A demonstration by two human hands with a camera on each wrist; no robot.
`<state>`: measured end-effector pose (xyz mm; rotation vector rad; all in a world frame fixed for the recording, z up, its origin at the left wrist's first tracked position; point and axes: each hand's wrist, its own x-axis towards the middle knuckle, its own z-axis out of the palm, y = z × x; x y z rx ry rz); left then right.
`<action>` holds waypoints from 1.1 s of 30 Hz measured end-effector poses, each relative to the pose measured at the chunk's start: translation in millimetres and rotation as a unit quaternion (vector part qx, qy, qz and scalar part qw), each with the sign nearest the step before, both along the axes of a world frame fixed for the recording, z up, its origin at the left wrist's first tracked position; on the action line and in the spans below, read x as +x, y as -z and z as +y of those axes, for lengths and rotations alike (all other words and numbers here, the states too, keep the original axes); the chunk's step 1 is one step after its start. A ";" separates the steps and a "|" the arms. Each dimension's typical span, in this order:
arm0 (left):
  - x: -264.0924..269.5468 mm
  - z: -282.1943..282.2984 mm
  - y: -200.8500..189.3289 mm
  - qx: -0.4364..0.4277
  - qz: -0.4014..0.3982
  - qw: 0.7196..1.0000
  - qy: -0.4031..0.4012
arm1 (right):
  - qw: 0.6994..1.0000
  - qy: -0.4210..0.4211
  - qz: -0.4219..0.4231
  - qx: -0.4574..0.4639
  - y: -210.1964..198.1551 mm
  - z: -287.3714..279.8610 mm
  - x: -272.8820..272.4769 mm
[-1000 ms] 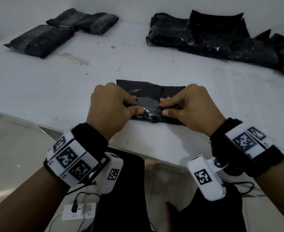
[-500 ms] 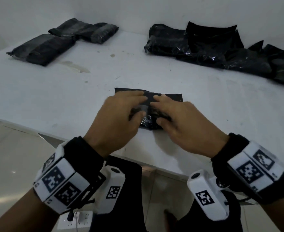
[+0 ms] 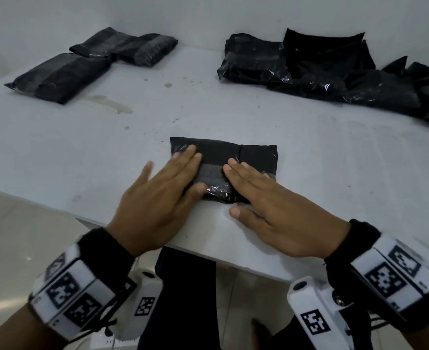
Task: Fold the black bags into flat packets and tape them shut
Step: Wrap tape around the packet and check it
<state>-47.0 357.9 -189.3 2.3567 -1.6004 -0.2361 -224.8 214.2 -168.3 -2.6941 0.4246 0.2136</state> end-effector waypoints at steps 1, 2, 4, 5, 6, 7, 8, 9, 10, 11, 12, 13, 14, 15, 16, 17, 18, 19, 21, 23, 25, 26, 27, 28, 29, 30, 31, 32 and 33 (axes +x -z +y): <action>7.1 6.1 1.4 0.009 0.008 1.000 -0.019 | 1.000 0.001 0.003 0.002 0.7 -0.1 -0.1; 13.0 10.7 2.3 0.021 0.009 0.999 -0.028 | 1.000 0.004 0.004 0.004 1.5 -0.6 -0.2; 19.7 14.7 3.7 0.040 0.002 0.999 -0.022 | 1.000 0.010 0.006 0.013 1.8 -0.2 -0.4; 20.9 14.0 3.3 0.042 0.005 0.999 -0.019 | 1.000 0.013 0.007 0.016 1.4 0.2 -0.1; 21.6 13.2 3.1 0.040 0.012 0.999 -0.018 | 1.000 0.016 0.009 0.018 0.7 1.2 0.4; 21.2 12.4 2.3 0.034 0.022 0.999 -0.018 | 1.000 0.017 0.011 0.017 -0.2 2.2 1.0; 20.1 11.2 0.9 0.024 0.032 0.999 -0.021 | 1.000 0.019 0.012 0.017 -1.3 2.7 1.5; 17.8 10.4 -0.9 0.011 0.039 0.999 -0.026 | 1.000 0.019 0.010 0.020 -2.5 3.1 1.9; 14.3 9.1 -2.5 -0.008 0.044 0.999 -0.029 | 0.999 0.020 0.006 0.027 -3.6 3.5 2.2; 9.7 7.4 -4.3 -0.031 0.047 0.998 -0.024 | 0.999 0.023 0.000 0.037 -5.1 4.0 2.1; 5.2 5.0 -4.9 -0.052 0.052 0.997 -0.007 | 0.999 0.026 -0.008 0.047 -6.8 4.2 1.3; 1.0 2.6 -4.9 -0.061 0.057 0.996 0.018 | 0.998 0.031 -0.016 0.049 -8.7 4.9 0.2; -2.2 1.0 -4.5 -0.060 0.058 0.996 0.041 | 0.998 0.034 -0.021 0.038 -10.0 5.8 -1.5; -3.5 0.3 -3.0 -0.056 0.055 0.996 0.053 | 0.999 0.038 -0.020 0.013 -11.0 6.8 -3.8; -3.1 0.0 -1.5 -0.050 0.054 0.996 0.054 | 0.999 0.045 -0.010 -0.017 -11.3 7.7 -6.5; -2.5 -0.3 -1.9 -0.044 0.059 0.996 0.045 | 0.998 0.054 0.008 -0.041 -11.4 8.6 -9.4; -1.7 -0.9 -3.0 -0.037 0.067 0.996 0.035 | 0.996 0.061 0.028 -0.054 -10.8 9.1 -11.5; -1.7 -1.3 -4.5 -0.030 0.069 0.997 0.029 | 0.995 0.063 0.043 -0.058 -9.6 8.8 -13.1; -2.4 -2.4 -7.2 -0.020 0.057 0.998 0.023 | 0.996 0.064 0.055 -0.037 -8.0 4.4 -13.9; -2.2 -2.4 -7.0 -0.017 0.054 0.998 0.020 | 0.997 0.061 0.050 0.017 -9.0 -2.6 -14.7; -1.3 -1.5 -6.1 -0.023 0.071 0.997 0.015 | 0.994 0.061 0.047 0.075 -12.4 -9.5 -16.0; -1.0 -1.7 -5.8 -0.026 0.079 0.996 0.013 | 0.992 0.066 0.046 0.098 -14.7 -11.9 -16.5; -0.6 -2.5 -5.4 -0.030 0.083 0.996 0.012 | 0.990 0.075 0.042 0.113 -17.3 -13.1 -16.5; -0.8 -3.2 -6.1 -0.032 0.083 0.996 0.013 | 0.989 0.084 0.032 0.120 -19.2 -13.5 -15.8; -1.3 -3.7 -6.9 -0.033 0.080 0.996 0.019 | 0.989 0.086 0.020 0.117 -20.2 -12.5 -15.1; -1.9 -3.9 -7.7 -0.033 0.073 0.996 0.030 | 0.991 0.080 0.012 0.107 -20.7 -10.3 -14.4; -2.4 -3.6 -8.3 -0.029 0.058 0.997 0.045 | 0.994 0.068 0.016 0.089 -20.2 -6.9 -14.6; -2.9 -3.0 -8.2 -0.021 0.031 0.997 0.061 | 0.996 0.053 0.028 0.061 -18.5 -3.5 -15.3; -3.3 -2.5 -8.2 -0.010 -0.004 0.997 0.071 | 0.998 0.040 0.044 0.027 -16.3 -0.7 -16.3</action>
